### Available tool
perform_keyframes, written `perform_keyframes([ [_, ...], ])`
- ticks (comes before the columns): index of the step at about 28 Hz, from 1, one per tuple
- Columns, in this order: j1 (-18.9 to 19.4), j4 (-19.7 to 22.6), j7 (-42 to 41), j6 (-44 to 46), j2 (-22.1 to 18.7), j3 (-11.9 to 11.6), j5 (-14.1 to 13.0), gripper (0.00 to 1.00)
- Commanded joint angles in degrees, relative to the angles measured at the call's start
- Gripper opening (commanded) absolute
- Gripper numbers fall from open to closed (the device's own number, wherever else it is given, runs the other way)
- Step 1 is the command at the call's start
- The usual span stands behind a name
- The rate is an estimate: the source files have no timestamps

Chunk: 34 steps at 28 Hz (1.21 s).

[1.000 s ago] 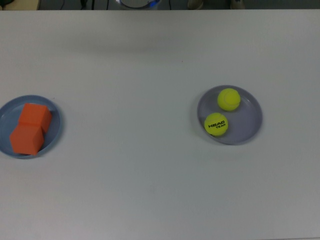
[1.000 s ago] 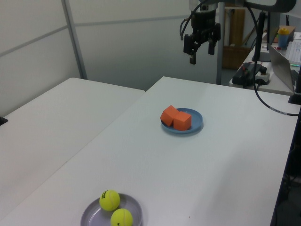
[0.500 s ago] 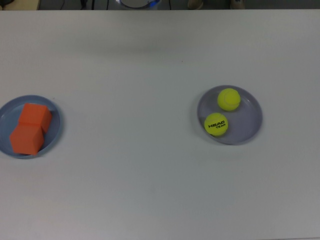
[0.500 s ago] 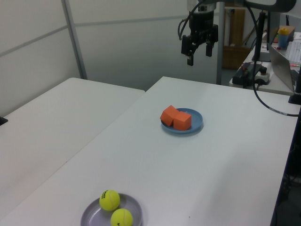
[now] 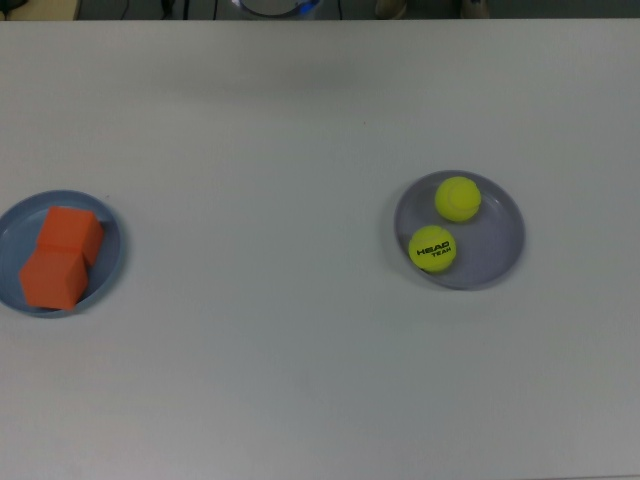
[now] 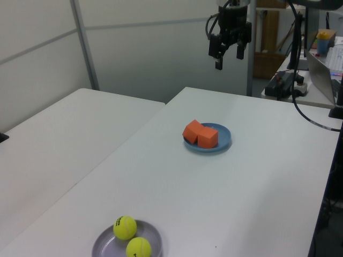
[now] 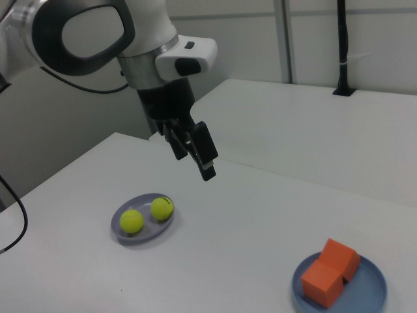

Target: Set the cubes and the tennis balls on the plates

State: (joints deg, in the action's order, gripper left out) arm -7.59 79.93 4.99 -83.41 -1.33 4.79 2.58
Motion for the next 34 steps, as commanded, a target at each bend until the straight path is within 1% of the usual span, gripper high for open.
perform_keyframes([
  [1,0.3,1.4,-1.8,0.7,-0.8,0.3,-1.3,1.0],
  [4,0.4,1.4,-4.0,0.6,-0.2,0.6,-1.0,1.0],
  [5,0.6,1.4,-4.5,0.6,0.0,1.0,-0.9,1.0],
  [9,2.0,1.3,-3.4,0.6,0.9,1.8,0.4,1.0],
  [19,2.4,0.7,-3.8,0.6,1.2,2.0,-0.4,1.0],
  [24,2.4,0.6,-3.5,0.8,1.1,2.4,-0.5,1.0],
  [34,2.4,0.6,-3.4,1.4,0.8,2.3,-0.6,1.0],
])
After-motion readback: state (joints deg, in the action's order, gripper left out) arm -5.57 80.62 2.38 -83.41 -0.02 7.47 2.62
